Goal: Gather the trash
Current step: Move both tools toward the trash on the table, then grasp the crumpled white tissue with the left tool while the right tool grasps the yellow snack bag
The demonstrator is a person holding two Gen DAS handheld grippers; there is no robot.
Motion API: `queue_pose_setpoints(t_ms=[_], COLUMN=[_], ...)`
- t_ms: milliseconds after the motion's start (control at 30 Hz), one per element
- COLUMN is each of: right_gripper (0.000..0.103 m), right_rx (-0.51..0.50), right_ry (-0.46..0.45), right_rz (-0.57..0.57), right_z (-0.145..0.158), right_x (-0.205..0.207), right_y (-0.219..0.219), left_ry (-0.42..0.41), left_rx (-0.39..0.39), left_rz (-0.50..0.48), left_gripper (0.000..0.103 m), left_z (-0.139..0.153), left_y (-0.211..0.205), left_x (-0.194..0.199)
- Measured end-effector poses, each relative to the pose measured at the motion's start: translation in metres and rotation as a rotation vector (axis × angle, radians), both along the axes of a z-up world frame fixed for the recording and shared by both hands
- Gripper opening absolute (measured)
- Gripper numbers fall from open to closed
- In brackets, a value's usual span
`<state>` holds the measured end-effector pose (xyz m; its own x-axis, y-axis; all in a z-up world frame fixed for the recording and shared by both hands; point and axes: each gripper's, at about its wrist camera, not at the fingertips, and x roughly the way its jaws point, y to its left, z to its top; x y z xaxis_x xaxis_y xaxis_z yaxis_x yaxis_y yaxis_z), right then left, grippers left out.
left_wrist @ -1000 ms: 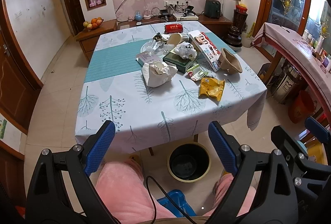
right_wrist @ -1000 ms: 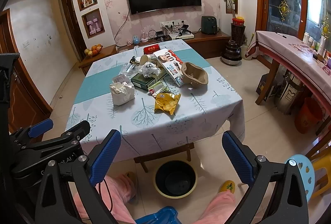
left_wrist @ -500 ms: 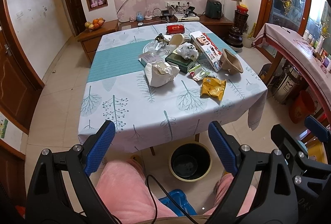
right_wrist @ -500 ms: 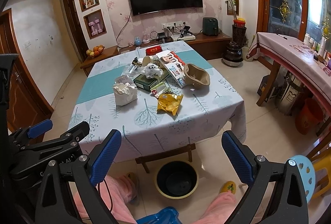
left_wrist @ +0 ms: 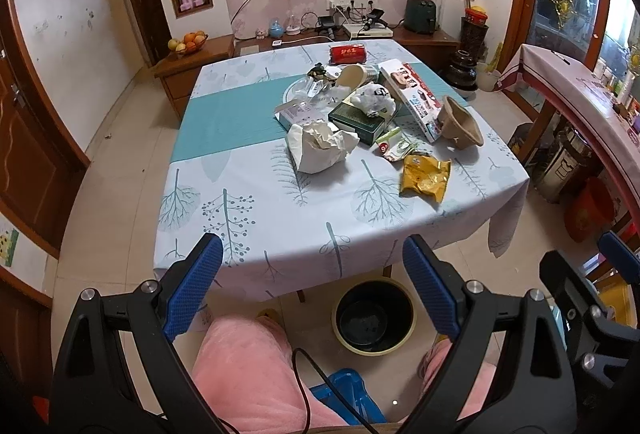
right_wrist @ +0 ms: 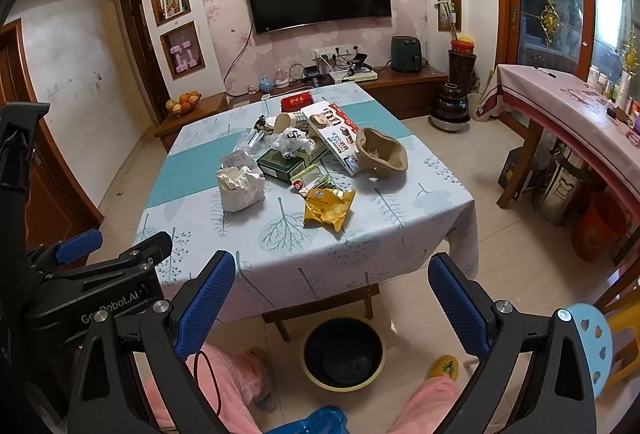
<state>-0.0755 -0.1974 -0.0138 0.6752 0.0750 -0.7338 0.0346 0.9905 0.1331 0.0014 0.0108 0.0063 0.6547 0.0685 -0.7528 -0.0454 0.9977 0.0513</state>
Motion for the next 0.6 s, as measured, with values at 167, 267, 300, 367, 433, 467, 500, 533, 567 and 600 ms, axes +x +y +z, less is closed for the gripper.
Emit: queue_pose_setpoints(t_ms=[167,267,300,367,433,467,500,533,567,600], right_gripper=[0.098,0.098,0.098,0.098,0.098,0.098,0.098,0.097,0.096,0.095], right_rx=[-0.021,-0.056,-0.068,-0.106,-0.145,-0.166,-0.184,-0.175,-0.160,-0.151], right_ry=[-0.004,-0.017,-0.016,-0.024,-0.036,-0.044,-0.067,-0.114,-0.106,-0.103], right_rz=[0.020,0.039,0.048,0.053,0.059,0.065,0.072,0.073,0.088,0.100], right_z=[-0.009,-0.016,-0.018,-0.023,-0.027,-0.030,-0.031,-0.031,-0.036,-0.039], right_x=[0.016,0.035,0.041,0.054,0.067,0.075,0.083,0.088,0.101,0.113], right_y=[-0.002,0.000,-0.001,-0.004,-0.006,-0.006,-0.006,-0.005,-0.006,-0.007], left_ry=[0.007,0.009,0.014,0.022,0.038,0.047,0.059,0.073,0.085,0.099], left_rx=[-0.024,-0.061,-0.067,-0.061,-0.038,-0.032,-0.033,-0.041,-0.051,-0.064], left_rz=[-0.016,-0.051,-0.061,-0.072,-0.081,-0.086,-0.094,-0.104,-0.112,-0.116], left_gripper=[0.090,0.090,0.090,0.090,0.090,0.090,0.090,0.090,0.090,0.090], left_z=[-0.002,-0.004,-0.004,-0.007,-0.012,-0.016,-0.019,-0.023,-0.026,-0.031], left_y=[0.000,-0.002,-0.003,-0.006,-0.009,-0.009,-0.008,-0.006,-0.004,0.000], left_x=[0.016,0.027,0.033,0.042,0.059,0.068,0.077,0.088,0.100,0.112])
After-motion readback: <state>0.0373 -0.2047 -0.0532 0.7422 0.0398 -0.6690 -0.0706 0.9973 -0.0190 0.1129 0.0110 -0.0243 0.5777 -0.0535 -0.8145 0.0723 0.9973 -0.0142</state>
